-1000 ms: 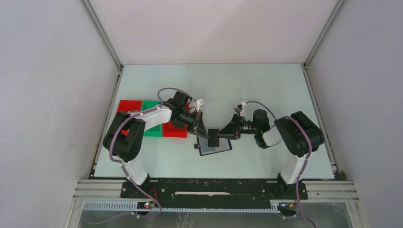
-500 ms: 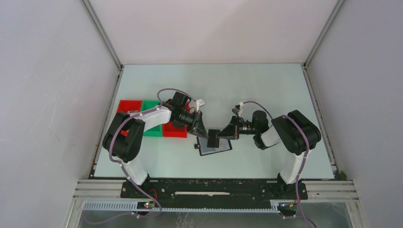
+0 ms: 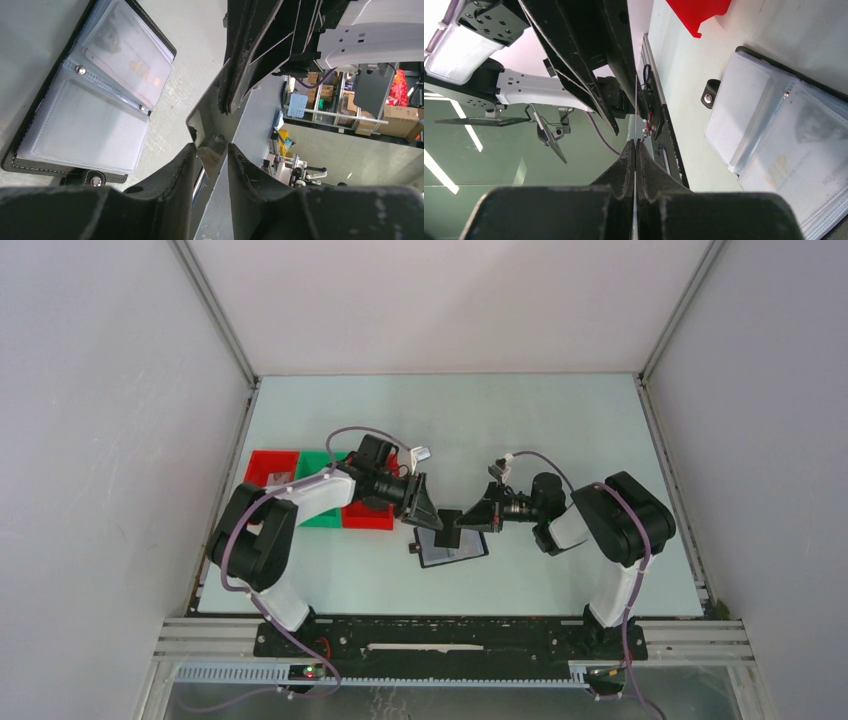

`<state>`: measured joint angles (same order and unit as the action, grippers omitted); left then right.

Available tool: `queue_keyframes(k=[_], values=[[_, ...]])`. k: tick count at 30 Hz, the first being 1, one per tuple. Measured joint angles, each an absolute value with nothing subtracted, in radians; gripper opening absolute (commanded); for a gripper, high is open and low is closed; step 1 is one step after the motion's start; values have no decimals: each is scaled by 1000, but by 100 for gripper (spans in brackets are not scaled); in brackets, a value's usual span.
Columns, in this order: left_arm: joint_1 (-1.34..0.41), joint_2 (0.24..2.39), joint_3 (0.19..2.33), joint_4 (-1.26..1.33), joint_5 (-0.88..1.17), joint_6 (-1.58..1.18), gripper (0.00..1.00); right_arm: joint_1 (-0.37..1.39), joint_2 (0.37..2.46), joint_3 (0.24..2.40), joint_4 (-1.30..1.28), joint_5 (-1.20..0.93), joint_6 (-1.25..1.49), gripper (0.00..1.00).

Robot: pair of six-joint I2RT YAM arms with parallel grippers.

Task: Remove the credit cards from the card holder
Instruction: Place the credit card in the storage box.

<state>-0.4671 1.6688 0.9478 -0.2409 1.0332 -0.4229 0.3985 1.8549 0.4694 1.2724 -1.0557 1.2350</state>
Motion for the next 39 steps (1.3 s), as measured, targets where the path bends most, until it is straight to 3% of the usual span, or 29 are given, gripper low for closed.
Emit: queue_keyframes(k=[8, 13, 15, 16, 20, 22, 28, 31, 39], values=[[-467, 1668, 914, -177, 1046, -484, 32, 401, 1855, 469, 1333, -1037, 1277, 0], [-467, 1668, 912, -142, 1055, -518, 3, 403, 1855, 469, 1359, -1027, 1297, 0], [-467, 1666, 911, -131, 1067, -535, 0, 402, 1855, 469, 1357, -1023, 1297, 0], [-465, 1662, 911, -124, 1075, -543, 0, 402, 1855, 469, 1357, -1022, 1297, 2], [-459, 1639, 911, -117, 1074, -564, 0, 400, 1855, 469, 1363, -1014, 1309, 62], [-454, 1618, 911, -130, 1052, -564, 0, 388, 1848, 466, 1346, -1010, 1303, 78], [-411, 1534, 1011, -444, 857, -437, 0, 282, 1702, 384, 1176, -958, 1216, 83], [-402, 1514, 1137, -635, 651, -371, 0, 236, 1613, 370, 1034, -934, 1155, 84], [-392, 1506, 1383, -932, 200, -285, 0, 260, 1155, 435, 424, -767, 875, 85]])
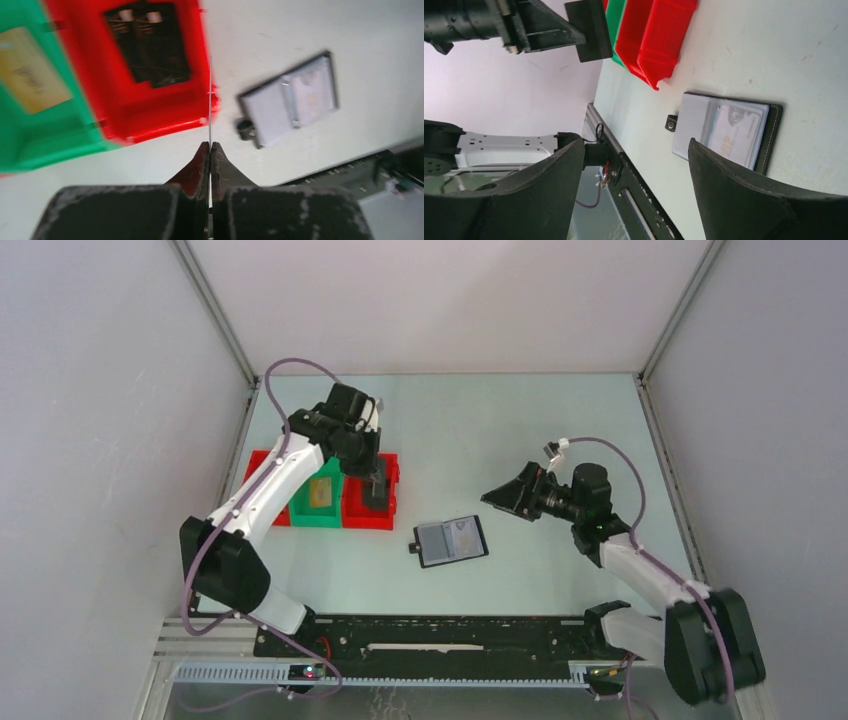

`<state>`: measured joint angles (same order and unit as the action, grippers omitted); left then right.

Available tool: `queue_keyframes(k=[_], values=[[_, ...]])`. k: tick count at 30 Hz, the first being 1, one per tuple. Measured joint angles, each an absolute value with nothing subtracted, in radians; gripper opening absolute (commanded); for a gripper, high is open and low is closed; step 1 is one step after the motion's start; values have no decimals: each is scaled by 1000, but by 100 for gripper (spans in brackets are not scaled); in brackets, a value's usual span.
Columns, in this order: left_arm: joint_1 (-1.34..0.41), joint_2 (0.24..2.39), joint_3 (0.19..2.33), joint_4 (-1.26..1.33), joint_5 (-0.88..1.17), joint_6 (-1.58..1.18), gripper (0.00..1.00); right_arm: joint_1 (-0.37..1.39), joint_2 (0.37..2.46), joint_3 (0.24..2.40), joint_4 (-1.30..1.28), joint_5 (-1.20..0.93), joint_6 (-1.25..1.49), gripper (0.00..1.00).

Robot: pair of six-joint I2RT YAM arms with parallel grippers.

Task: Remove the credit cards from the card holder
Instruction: Place the credit card in the storage box.

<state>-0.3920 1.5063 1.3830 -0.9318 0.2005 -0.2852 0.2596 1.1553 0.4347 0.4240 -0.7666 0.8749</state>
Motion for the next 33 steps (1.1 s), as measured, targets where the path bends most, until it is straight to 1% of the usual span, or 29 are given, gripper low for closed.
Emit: queue_keyframes(k=[3, 7, 10, 14, 17, 24, 31, 33], values=[[-392, 1561, 1460, -1015, 29, -272, 0, 263, 1027, 481, 251, -699, 787, 85], [-391, 1682, 1518, -1045, -128, -270, 0, 259, 965, 488, 120, -653, 736, 85], [-392, 1764, 1531, -1046, -199, -270, 0, 257, 949, 488, 28, -624, 713, 85], [-392, 1840, 1531, -1040, -257, -272, 4, 256, 922, 488, -49, -602, 691, 85], [-392, 1869, 1531, -1025, -286, -274, 6, 255, 910, 488, -74, -599, 681, 84], [-393, 1937, 1546, -991, -302, -283, 16, 255, 900, 488, -105, -591, 675, 83], [-402, 1977, 1547, -955, -248, -289, 19, 255, 879, 488, -117, -585, 670, 82], [-409, 1969, 1547, -943, -215, -291, 22, 255, 877, 488, -119, -585, 670, 82]])
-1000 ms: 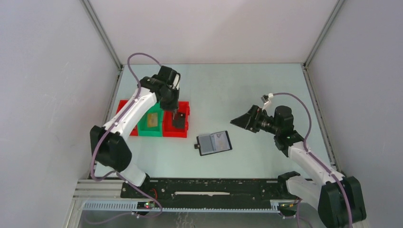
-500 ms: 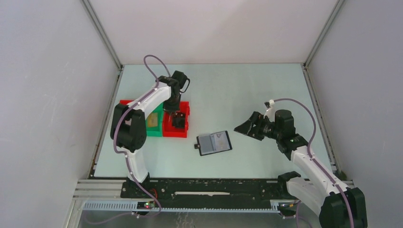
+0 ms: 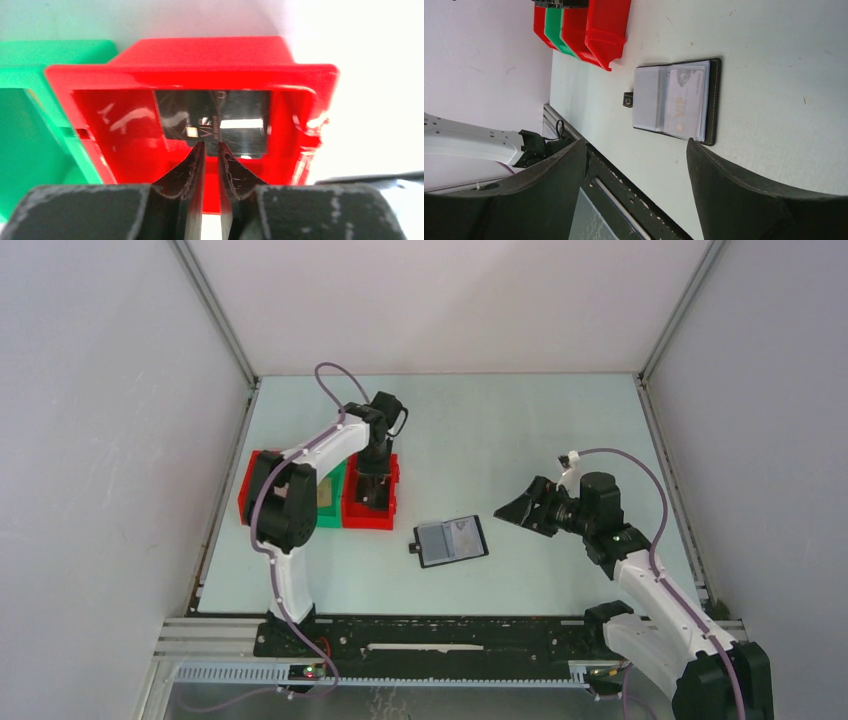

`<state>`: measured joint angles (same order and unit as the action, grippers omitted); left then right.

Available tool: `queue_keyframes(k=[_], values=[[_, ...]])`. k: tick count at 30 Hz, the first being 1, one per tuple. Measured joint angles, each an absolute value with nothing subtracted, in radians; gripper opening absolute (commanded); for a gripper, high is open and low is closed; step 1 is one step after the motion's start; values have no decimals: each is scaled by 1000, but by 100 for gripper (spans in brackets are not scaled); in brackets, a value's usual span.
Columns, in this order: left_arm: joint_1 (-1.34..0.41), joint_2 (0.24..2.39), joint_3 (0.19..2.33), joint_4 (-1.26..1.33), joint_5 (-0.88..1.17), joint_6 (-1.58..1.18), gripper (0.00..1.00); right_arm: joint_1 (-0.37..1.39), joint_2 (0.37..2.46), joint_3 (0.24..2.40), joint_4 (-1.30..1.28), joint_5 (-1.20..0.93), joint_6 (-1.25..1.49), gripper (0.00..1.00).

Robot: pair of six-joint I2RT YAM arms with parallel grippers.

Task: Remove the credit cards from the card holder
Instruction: Place the credit card in the storage box, then reset both arms

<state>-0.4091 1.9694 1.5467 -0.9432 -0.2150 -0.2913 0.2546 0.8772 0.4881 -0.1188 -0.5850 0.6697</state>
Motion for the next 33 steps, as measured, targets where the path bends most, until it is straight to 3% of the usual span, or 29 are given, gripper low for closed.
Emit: queue_keyframes(k=[6, 12, 20, 26, 33], values=[[-443, 1878, 1546, -930, -120, -314, 25, 258, 877, 488, -120, -584, 670, 84], [-458, 1569, 1537, -907, -20, -318, 25, 263, 877, 503, -175, -545, 643, 86], [-457, 1179, 1412, -827, 73, -313, 31, 263, 868, 786, -477, -271, 512, 88], [-457, 930, 1169, -746, -35, -313, 36, 263, 806, 966, -606, -7, 446, 88], [-457, 678, 881, -645, -266, -326, 37, 256, 708, 936, -654, 142, 457, 88]])
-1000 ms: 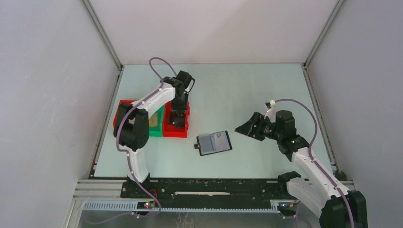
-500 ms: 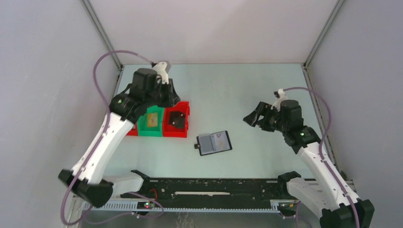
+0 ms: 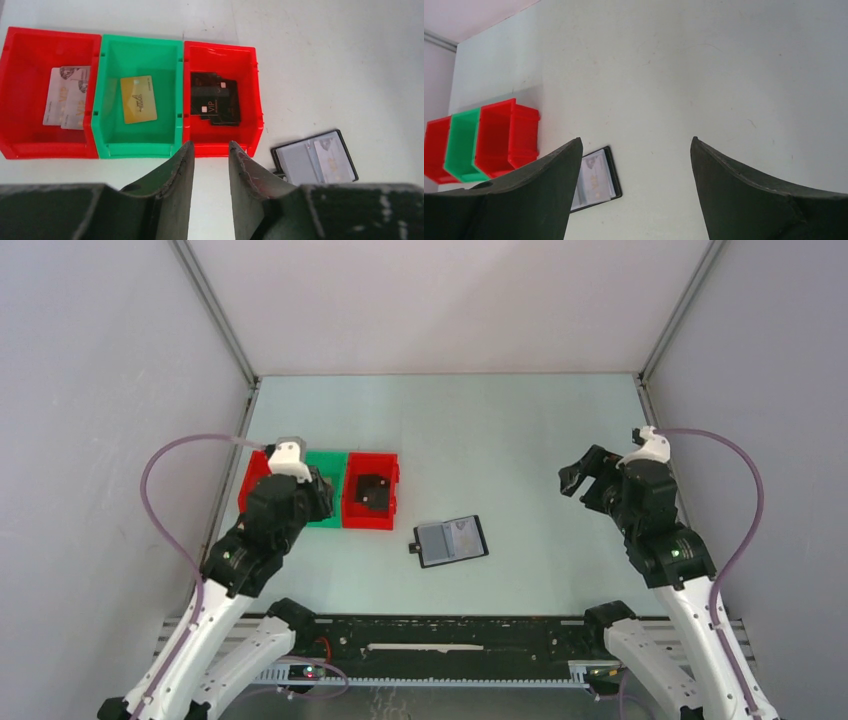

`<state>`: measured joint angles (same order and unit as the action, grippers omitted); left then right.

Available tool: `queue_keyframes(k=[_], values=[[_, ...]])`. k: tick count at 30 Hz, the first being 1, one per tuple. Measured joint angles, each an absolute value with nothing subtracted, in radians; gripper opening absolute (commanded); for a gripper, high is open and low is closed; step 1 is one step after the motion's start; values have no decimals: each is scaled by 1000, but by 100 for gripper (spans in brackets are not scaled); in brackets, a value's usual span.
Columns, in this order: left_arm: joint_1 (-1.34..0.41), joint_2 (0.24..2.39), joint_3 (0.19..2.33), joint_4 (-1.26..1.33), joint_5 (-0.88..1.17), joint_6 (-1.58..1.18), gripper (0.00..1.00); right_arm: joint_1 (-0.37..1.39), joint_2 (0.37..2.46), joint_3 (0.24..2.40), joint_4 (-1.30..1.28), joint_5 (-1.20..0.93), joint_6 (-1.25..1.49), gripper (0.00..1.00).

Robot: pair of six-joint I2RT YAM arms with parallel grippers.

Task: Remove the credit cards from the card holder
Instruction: Reset both arms

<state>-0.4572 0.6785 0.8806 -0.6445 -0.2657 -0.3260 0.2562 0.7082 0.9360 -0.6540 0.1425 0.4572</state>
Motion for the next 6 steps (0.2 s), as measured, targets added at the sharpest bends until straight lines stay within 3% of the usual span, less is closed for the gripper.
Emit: queue_keyframes(k=[6], values=[[-457, 571, 776, -574, -356, -332, 38, 255, 692, 881, -655, 191, 515, 88]])
